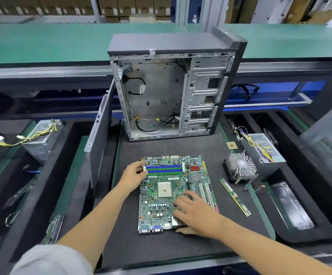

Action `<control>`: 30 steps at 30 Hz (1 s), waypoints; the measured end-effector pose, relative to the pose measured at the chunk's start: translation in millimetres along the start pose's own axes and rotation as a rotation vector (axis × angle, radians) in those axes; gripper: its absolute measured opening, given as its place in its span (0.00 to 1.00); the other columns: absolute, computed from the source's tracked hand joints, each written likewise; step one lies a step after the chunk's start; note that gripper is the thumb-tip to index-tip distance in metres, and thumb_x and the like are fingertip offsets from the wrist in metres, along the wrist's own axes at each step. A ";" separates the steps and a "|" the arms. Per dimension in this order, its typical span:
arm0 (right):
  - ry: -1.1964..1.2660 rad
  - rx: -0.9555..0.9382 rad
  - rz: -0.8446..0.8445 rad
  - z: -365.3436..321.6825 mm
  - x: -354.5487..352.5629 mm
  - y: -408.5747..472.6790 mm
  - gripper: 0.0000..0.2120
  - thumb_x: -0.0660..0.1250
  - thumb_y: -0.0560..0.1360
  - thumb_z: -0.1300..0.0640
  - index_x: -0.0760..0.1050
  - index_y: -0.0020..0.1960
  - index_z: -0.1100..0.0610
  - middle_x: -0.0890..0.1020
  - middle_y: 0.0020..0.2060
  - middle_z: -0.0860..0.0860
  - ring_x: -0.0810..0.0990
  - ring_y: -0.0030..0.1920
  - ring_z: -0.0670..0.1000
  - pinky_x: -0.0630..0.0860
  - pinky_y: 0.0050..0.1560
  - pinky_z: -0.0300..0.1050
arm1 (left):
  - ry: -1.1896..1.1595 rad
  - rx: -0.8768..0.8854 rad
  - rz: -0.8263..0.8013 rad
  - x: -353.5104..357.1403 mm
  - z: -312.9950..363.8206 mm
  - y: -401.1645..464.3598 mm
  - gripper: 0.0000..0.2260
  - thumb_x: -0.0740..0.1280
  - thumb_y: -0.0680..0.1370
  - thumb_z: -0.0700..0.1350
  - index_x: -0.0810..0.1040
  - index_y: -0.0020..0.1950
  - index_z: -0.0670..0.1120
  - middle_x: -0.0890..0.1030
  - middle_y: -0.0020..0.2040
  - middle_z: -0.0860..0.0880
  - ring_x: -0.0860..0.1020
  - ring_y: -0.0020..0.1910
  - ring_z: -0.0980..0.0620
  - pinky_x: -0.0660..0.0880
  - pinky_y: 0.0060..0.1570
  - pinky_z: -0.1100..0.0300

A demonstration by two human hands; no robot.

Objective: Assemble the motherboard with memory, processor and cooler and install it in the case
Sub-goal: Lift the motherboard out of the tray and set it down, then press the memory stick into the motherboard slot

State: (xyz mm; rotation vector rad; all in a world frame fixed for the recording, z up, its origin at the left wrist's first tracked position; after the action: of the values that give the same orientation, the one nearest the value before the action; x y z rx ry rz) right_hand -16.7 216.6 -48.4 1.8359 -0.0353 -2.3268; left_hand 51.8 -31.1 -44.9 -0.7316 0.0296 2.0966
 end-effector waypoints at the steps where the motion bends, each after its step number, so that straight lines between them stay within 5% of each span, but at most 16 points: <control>1: 0.015 0.002 -0.001 0.3 -0.3 -0.1 0.20 0.63 0.71 0.35 0.75 0.48 0.51 0.78 0.50 0.50 0.76 0.53 0.52 0.72 0.61 0.49 | 0.015 0.007 -0.003 -1.0 0.0 -0.3 0.20 0.66 0.78 0.39 0.71 0.71 0.43 0.73 0.68 0.46 0.72 0.67 0.50 0.70 0.64 0.55; 8: 0.137 0.021 -0.025 0.8 2.2 -0.7 0.17 0.56 0.77 0.38 0.75 0.49 0.50 0.74 0.47 0.49 0.73 0.49 0.51 0.70 0.54 0.45 | 0.098 0.018 0.038 -2.6 -1.2 -2.4 0.21 0.64 0.79 0.37 0.69 0.72 0.45 0.73 0.63 0.44 0.77 0.51 0.49 0.74 0.55 0.58; 17: 0.224 0.119 -0.070 10.9 -2.9 -6.8 0.20 0.51 0.80 0.39 0.75 0.52 0.50 0.74 0.43 0.47 0.73 0.45 0.49 0.72 0.48 0.43 | 0.146 0.050 -0.025 -7.8 -0.1 -0.8 0.21 0.64 0.79 0.37 0.69 0.72 0.43 0.72 0.65 0.44 0.77 0.52 0.48 0.73 0.54 0.59; 22: 0.197 0.457 -0.217 47.1 -8.1 -8.1 0.14 0.54 0.81 0.50 0.73 0.59 0.54 0.75 0.51 0.49 0.73 0.53 0.50 0.69 0.54 0.44 | 0.183 0.042 -0.045 -6.5 2.1 2.2 0.22 0.64 0.79 0.37 0.67 0.73 0.43 0.72 0.67 0.45 0.77 0.53 0.49 0.70 0.50 0.62; 26: 0.162 0.952 -0.372 70.6 -16.6 -33.5 0.12 0.60 0.75 0.67 0.70 0.57 0.58 0.74 0.53 0.53 0.75 0.56 0.54 0.76 0.49 0.47 | 0.073 -0.041 0.022 -7.0 4.1 10.2 0.16 0.65 0.79 0.40 0.74 0.67 0.42 0.78 0.61 0.44 0.76 0.55 0.49 0.72 0.52 0.58; 30: 0.068 1.181 -0.592 69.9 -9.6 -70.6 0.11 0.61 0.77 0.64 0.69 0.59 0.58 0.75 0.57 0.53 0.76 0.59 0.52 0.75 0.52 0.44 | -0.094 -0.155 0.073 -6.7 0.0 16.0 0.09 0.63 0.80 0.38 0.78 0.58 0.37 0.81 0.55 0.39 0.80 0.48 0.46 0.76 0.51 0.53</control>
State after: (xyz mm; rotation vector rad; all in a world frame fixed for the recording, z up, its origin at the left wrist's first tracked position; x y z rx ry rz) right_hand -90.9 281.2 -31.4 2.6697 -1.2589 -2.9171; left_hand 42.6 -45.8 -45.4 -0.7316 -0.1619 2.2190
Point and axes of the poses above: each hand's wrist, its own y-axis towards the middle knuckle, its own x-axis out of the palm, z = x × y, the point moved 1 cm from there along y, towards the middle knuckle
